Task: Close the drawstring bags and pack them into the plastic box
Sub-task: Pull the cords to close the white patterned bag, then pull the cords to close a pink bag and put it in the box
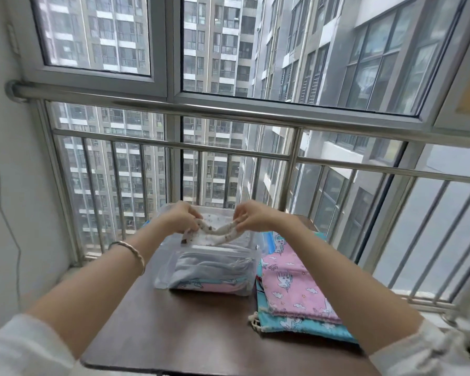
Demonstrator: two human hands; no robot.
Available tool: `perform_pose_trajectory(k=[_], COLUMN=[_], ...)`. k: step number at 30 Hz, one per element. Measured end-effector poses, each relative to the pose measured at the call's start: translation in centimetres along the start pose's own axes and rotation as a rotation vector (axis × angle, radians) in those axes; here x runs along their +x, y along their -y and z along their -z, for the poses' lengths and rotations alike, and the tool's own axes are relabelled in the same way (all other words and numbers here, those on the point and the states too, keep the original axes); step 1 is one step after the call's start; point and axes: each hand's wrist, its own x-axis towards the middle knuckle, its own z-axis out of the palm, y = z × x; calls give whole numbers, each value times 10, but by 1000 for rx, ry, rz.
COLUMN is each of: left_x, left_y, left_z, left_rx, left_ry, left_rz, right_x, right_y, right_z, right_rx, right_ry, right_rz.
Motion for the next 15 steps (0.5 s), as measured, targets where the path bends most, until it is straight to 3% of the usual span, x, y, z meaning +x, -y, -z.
perform_pose_trajectory(k=[5,7,12,15], left_x=[24,29,37,43], left_y=[11,8,-1,-1], left_z=[-24,-32,-45,-51], left_rx=[514,681,822,818], left_ry=[170,221,464,586], left_rz=[-7,-36,59,133], right_x=[41,51,66,65], right_y=[-4,1,7,5], right_z=[-24,-32,-49,-58], right_rx=[-323,-338,-395,-506], right_ry=[227,274,530,524], right_rz=[-111,-128,-259,-290])
